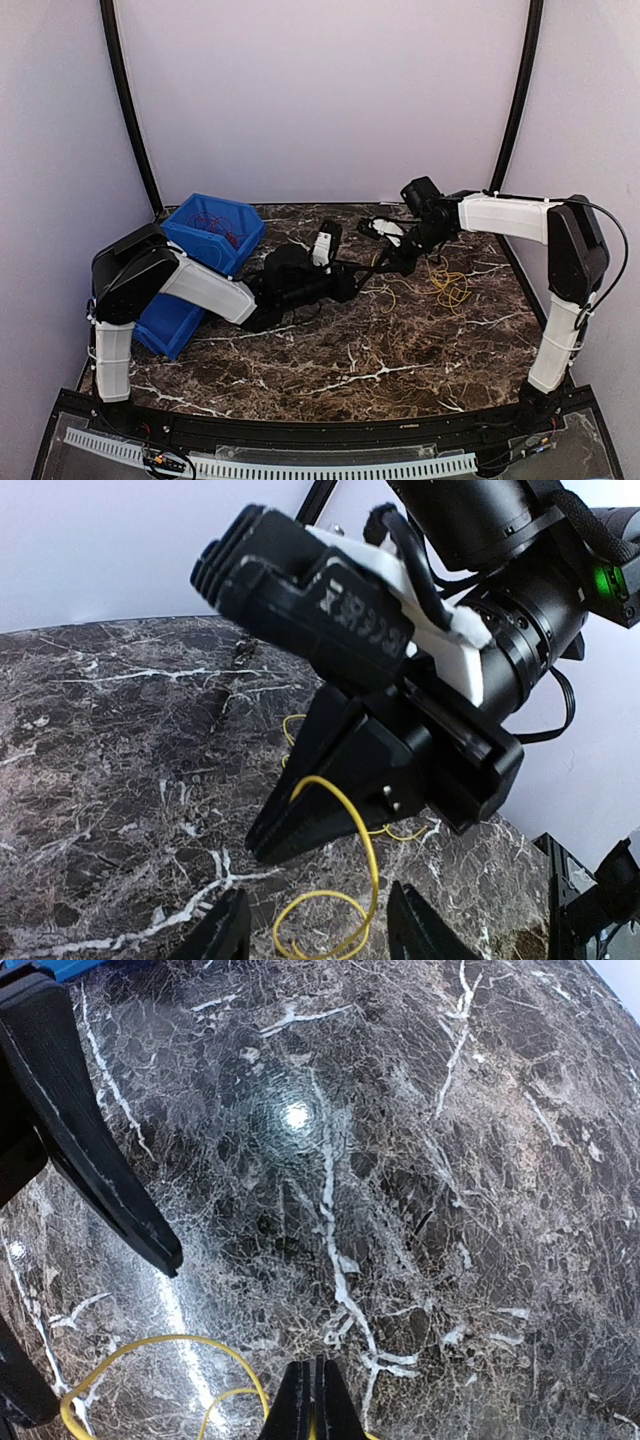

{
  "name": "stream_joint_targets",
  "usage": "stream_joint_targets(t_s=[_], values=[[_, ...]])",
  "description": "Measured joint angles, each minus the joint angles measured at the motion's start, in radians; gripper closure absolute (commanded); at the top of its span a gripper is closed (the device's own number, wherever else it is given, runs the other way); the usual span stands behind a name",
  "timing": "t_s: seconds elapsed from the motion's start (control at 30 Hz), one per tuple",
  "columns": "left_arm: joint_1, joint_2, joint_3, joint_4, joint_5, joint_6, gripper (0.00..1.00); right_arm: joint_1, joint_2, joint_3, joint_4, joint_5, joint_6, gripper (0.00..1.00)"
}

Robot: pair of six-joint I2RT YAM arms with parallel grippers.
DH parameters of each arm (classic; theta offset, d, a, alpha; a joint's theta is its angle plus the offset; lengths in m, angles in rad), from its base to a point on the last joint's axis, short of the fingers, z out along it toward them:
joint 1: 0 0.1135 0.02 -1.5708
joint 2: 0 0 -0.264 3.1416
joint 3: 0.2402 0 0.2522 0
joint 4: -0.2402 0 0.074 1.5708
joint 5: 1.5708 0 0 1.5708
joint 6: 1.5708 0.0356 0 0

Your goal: Untangle the cables

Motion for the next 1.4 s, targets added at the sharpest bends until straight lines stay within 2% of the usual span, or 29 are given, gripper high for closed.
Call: stream_joint_targets(t_s=[0.17, 0.3, 0.43, 0.53, 0.7, 0.83, 0.93, 1.07, 1.2, 1.4], values=[[0.0, 0.031, 0.048, 0.004, 0.013, 0.039, 0.64, 0.0, -0.001, -0.023, -0.001, -0.009, 0.001, 1.0], [0.0, 0.056, 0.068, 0.007, 0.055, 0.05, 0.75, 0.0, -0.002, -0.025, 0.0, -0.021, 0.004, 1.0], [0.0, 0.066, 0.069, 0.005, 0.074, 0.048, 0.97, 0.0, -0.002, -0.025, 0.0, -0.024, 0.007, 1.0], [0.0, 0.067, 0.069, -0.002, 0.076, 0.046, 1.0, 0.0, -0.001, -0.026, 0.004, -0.022, 0.006, 0.86], [0.0, 0.026, 0.032, -0.037, 0.076, 0.04, 1.0, -0.002, 0.001, -0.067, 0.053, 0.048, 0.007, 0.8], [0.0, -0.149, -0.063, -0.136, 0.058, 0.03, 1.0, -0.026, 0.035, -0.075, 0.089, 0.095, 0.008, 0.8], [0.0, -0.373, -0.134, -0.246, 0.013, 0.034, 1.0, -0.061, 0.068, -0.085, 0.123, 0.135, 0.008, 0.83], [0.0, -0.656, -0.145, -0.455, -0.098, 0.072, 1.0, -0.114, 0.097, -0.109, 0.145, 0.163, 0.019, 0.88], [0.024, -0.884, -0.082, -0.765, -0.256, 0.137, 1.0, -0.157, 0.101, -0.137, 0.154, 0.172, 0.029, 0.92], [0.108, -1.064, 0.129, -1.124, -0.467, 0.243, 1.0, -0.188, 0.117, -0.138, 0.161, 0.155, 0.031, 0.92]])
